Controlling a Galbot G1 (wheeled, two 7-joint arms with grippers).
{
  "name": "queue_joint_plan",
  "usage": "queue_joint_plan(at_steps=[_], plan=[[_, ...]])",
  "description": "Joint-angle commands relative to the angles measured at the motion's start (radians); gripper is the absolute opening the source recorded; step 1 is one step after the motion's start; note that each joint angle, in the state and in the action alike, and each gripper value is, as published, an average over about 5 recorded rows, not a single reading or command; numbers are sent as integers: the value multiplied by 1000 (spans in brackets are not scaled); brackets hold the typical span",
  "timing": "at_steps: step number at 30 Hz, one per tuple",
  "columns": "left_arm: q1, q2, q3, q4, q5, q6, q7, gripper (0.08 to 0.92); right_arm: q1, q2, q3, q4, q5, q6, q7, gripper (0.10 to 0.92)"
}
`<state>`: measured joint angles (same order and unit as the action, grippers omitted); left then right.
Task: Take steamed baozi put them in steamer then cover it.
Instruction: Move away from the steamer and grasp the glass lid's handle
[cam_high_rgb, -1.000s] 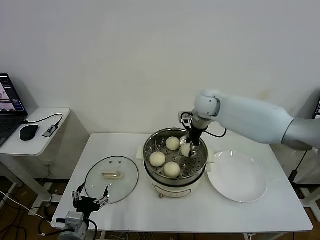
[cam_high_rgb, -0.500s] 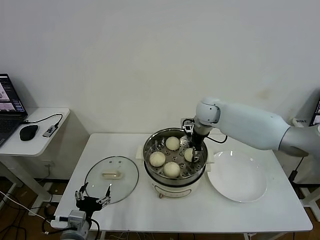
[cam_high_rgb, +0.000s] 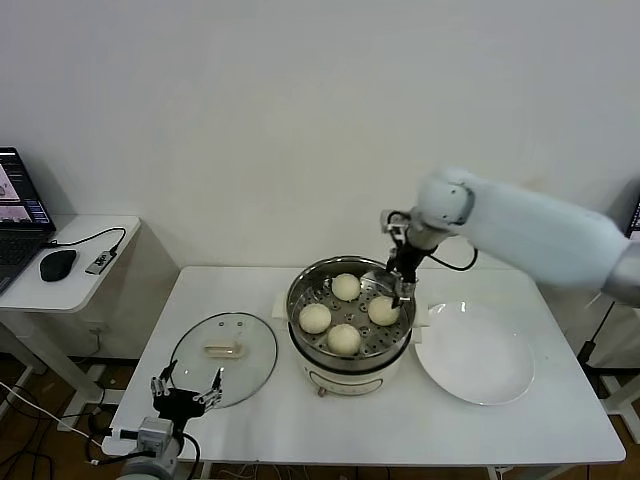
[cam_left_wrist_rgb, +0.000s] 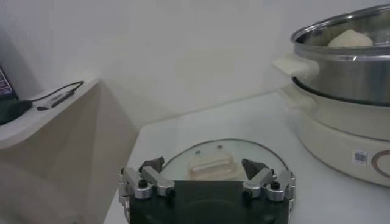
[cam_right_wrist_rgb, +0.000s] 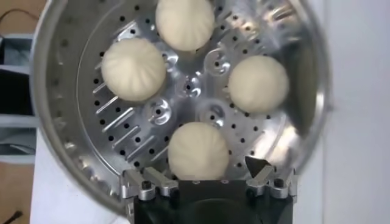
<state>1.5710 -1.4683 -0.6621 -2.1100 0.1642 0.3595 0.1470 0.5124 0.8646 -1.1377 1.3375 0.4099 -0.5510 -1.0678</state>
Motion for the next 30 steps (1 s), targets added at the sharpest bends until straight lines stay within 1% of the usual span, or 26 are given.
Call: queue_joint_plan(at_steps=[1, 5, 8, 11, 15, 18, 22, 26, 30], plan=[[-9, 1, 4, 19, -67, -59, -61, 823, -224, -395, 436, 325, 239, 23, 486, 823], [-6, 14, 16, 17, -140, -63, -100, 823, -703, -506, 957, 449, 238, 55, 627, 823], [-5, 18, 19, 20, -141, -57, -112, 823, -1140, -519, 1346, 516, 231, 115, 735, 823], [4, 22, 23, 13, -125, -54, -108, 823, -1489, -458, 1669, 562, 203, 176, 789, 823], [16, 17, 30, 0, -109, -66, -116, 823, -1761, -293, 1963, 618, 147, 249, 800, 823], [14, 7, 33, -3, -93, -73, -128, 823, -1866, -132, 2056, 642, 117, 322, 829, 823], [11, 8, 38, 5, -74, -75, -125, 823, -1952, 58, 2104, 654, 108, 437, 895, 823], [8, 13, 36, 23, -42, -87, -118, 823, -2036, 176, 2091, 638, 109, 546, 953, 823], [6, 22, 30, 44, 1, -110, -112, 823, -2082, 281, 2076, 629, 122, 590, 1000, 823]])
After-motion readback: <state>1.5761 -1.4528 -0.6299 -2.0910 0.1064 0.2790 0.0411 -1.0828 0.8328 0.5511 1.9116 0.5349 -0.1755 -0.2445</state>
